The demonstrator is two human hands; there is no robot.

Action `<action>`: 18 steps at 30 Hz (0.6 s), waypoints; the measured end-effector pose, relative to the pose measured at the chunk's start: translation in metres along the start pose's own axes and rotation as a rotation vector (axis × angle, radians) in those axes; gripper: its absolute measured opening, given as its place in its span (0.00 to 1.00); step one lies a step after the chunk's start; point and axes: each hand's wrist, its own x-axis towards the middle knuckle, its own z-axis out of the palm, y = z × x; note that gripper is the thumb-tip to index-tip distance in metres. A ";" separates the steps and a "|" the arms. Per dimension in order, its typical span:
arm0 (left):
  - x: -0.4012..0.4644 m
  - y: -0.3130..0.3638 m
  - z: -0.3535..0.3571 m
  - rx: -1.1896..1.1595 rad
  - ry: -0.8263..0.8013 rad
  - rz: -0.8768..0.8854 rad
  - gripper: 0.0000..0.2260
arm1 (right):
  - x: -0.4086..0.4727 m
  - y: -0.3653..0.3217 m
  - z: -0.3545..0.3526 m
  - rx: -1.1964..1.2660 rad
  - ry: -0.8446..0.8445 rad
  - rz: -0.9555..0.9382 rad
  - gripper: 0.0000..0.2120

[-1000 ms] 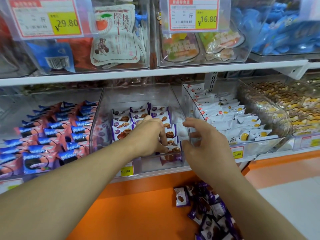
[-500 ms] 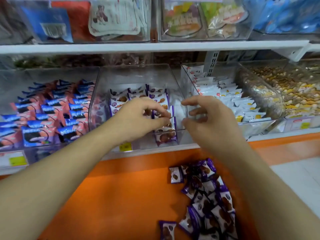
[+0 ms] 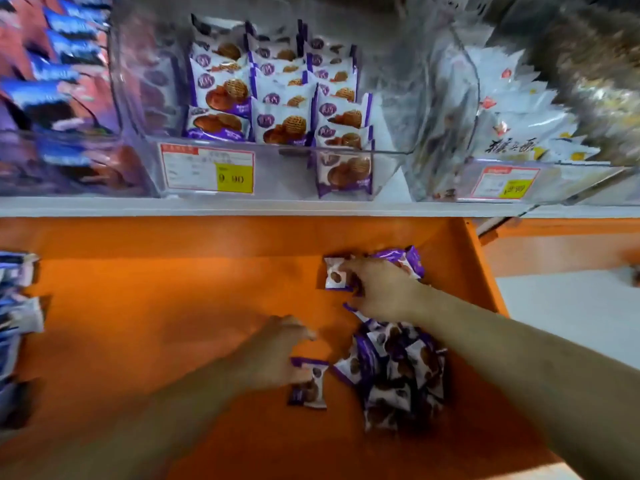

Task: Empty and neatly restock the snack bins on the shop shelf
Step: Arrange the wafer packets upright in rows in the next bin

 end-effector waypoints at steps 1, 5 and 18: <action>0.009 -0.005 0.010 0.040 -0.023 -0.001 0.33 | 0.015 0.005 0.010 -0.041 0.016 -0.015 0.32; 0.031 -0.022 0.036 0.122 -0.039 0.031 0.28 | 0.070 0.022 0.041 -0.287 -0.004 -0.037 0.37; -0.035 -0.050 -0.023 -0.466 0.203 -0.196 0.21 | 0.055 -0.005 0.055 0.111 -0.082 -0.096 0.26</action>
